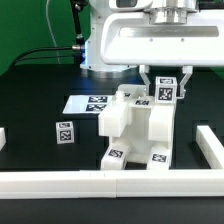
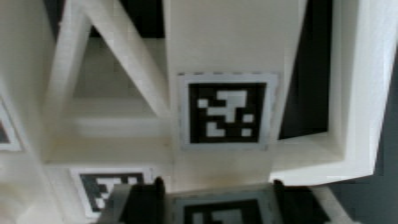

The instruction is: Assemble chair

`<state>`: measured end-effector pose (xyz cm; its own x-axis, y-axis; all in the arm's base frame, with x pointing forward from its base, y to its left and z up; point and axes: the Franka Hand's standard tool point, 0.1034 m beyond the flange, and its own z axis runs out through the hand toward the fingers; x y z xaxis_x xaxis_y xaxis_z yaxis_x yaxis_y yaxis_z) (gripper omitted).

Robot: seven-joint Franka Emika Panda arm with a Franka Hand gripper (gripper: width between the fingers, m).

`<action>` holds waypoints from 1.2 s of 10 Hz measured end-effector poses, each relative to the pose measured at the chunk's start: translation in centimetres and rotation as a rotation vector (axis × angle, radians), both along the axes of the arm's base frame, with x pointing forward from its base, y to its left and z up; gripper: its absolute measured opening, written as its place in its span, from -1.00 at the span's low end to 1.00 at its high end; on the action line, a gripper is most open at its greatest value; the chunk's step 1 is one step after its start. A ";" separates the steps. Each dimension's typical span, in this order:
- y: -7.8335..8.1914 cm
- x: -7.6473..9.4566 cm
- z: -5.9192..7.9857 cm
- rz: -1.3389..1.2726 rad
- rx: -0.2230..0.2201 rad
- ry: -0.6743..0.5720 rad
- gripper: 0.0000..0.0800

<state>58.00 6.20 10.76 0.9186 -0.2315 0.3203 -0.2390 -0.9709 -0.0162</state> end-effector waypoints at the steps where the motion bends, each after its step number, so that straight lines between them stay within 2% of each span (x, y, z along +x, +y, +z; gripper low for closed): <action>1: 0.0 0.0 0.0 0.003 -0.002 -0.005 -0.29; 3: 0.0 0.0 0.0 0.003 -0.002 -0.005 -0.29; 6: 0.0 0.0 0.0 0.003 -0.002 -0.004 0.56; 9: -0.1 -0.1 0.0 0.006 -0.003 0.013 0.61; 10: -0.3 -0.3 0.8 0.006 0.006 0.086 0.62; 11: -0.4 0.3 2.1 0.000 0.016 0.107 0.62; 12: -0.7 0.3 2.3 -0.004 0.019 0.166 0.62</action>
Offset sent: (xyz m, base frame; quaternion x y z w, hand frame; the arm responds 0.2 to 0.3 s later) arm 0.0000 0.0000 0.0000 0.0000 0.0000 0.0000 1.0000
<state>58.28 5.49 13.03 0.9576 -0.2396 0.1598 -0.2436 -0.9699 0.0056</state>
